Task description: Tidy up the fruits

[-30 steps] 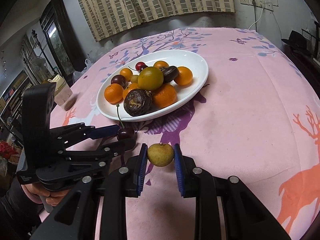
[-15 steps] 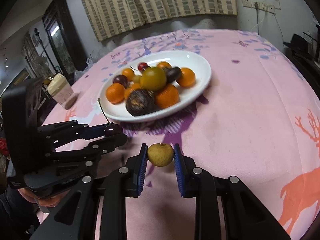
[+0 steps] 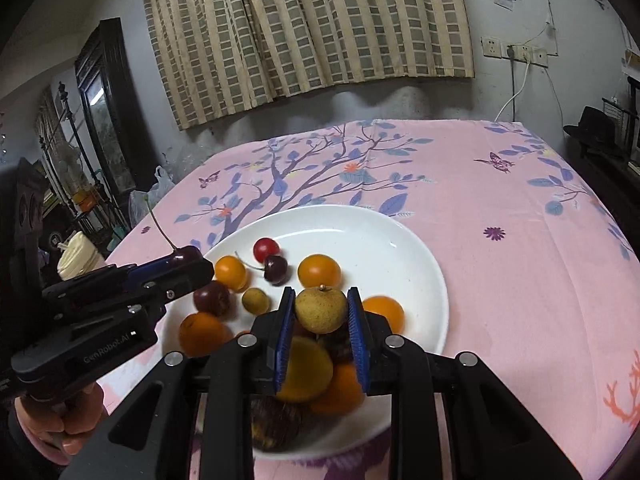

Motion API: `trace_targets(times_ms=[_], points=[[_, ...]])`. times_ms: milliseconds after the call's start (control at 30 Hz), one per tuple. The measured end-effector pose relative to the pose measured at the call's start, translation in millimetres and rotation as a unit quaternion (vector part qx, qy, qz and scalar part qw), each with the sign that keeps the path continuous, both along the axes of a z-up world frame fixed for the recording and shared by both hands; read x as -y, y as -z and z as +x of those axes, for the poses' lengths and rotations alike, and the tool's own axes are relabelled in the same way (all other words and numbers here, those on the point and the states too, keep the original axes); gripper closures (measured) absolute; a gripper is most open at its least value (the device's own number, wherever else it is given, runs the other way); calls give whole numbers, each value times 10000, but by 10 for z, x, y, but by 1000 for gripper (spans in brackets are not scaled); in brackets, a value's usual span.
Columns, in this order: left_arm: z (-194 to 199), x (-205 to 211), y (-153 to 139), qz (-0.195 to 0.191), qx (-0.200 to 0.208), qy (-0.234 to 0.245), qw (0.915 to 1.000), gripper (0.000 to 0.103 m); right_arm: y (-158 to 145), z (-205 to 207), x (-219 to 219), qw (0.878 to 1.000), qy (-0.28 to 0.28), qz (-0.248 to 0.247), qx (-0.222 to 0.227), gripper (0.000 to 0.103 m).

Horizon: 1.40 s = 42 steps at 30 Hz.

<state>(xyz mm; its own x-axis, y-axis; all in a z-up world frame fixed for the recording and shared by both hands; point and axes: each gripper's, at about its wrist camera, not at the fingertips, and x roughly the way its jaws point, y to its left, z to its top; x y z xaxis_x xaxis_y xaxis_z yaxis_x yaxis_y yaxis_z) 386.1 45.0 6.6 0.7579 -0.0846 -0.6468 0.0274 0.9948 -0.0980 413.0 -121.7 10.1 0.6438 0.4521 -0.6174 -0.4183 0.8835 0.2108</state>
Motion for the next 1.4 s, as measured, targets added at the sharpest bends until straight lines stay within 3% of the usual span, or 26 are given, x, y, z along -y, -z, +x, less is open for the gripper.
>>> trace_targets(times_ms=[733, 767, 800, 833, 867, 967, 1100, 1233, 1400], points=[[465, -140, 212, -31, -342, -287, 9990, 75, 133, 435, -271, 9996, 140, -162, -206, 76], [452, -151, 215, -33, -360, -339, 9988, 71, 134, 439, -276, 9995, 128, -166, -246, 74], [435, -161, 209, -46, -398, -392, 9984, 58, 129, 430, -282, 9993, 115, -179, -295, 68], [400, -174, 181, -16, -378, -522, 9979, 35, 115, 413, -276, 9993, 127, -184, -310, 60], [338, -190, 142, 49, -272, -730, 9969, 25, 82, 374, -254, 9993, 187, -170, -268, 55], [117, -251, 6, 37, -18, -805, 9967, 10, -47, 193, -184, 9996, 199, -189, -95, 40], [-234, -301, -93, 43, 162, -798, 9967, 7, -178, -195, -97, 9984, 233, -433, 285, 18], [-647, -314, -61, 177, 236, -751, 9967, 6, -122, -636, 49, 9966, 171, -589, 555, 12], [-1146, -316, 102, 226, 92, -763, 9968, 6, 138, -971, 213, 9965, 240, -780, 189, 12]])
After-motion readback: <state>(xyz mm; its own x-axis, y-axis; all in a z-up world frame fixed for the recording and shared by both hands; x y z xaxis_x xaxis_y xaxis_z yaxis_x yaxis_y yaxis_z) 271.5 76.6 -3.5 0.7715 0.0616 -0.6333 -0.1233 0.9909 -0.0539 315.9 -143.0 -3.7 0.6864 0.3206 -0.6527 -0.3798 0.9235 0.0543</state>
